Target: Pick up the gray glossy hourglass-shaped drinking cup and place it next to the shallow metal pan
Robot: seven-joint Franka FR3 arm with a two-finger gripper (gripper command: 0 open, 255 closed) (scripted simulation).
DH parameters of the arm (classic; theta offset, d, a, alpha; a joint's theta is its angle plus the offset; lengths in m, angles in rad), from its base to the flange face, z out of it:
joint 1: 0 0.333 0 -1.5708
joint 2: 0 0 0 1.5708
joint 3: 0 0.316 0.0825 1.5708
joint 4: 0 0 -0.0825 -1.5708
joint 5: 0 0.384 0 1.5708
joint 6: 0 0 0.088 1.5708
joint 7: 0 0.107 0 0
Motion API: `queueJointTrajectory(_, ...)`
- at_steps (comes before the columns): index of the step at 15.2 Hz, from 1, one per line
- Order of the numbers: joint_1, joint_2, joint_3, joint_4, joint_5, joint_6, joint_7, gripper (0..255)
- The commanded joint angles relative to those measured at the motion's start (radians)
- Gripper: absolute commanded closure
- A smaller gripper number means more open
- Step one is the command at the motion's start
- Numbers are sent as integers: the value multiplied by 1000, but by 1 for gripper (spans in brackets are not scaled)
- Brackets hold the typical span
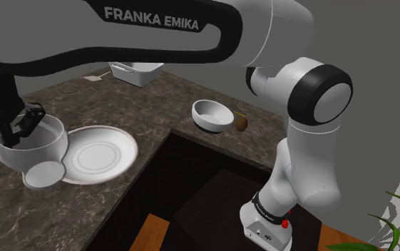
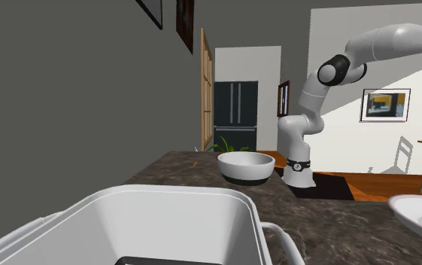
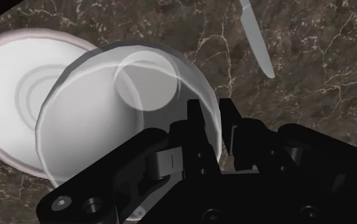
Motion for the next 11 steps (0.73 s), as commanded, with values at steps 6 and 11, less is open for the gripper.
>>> queueJointTrajectory(6, -9, -8, -1, -104, 0, 97, 6, 255)
queueJointTrajectory(11, -14, -7, -3, -170, -2, 163, 10, 255)
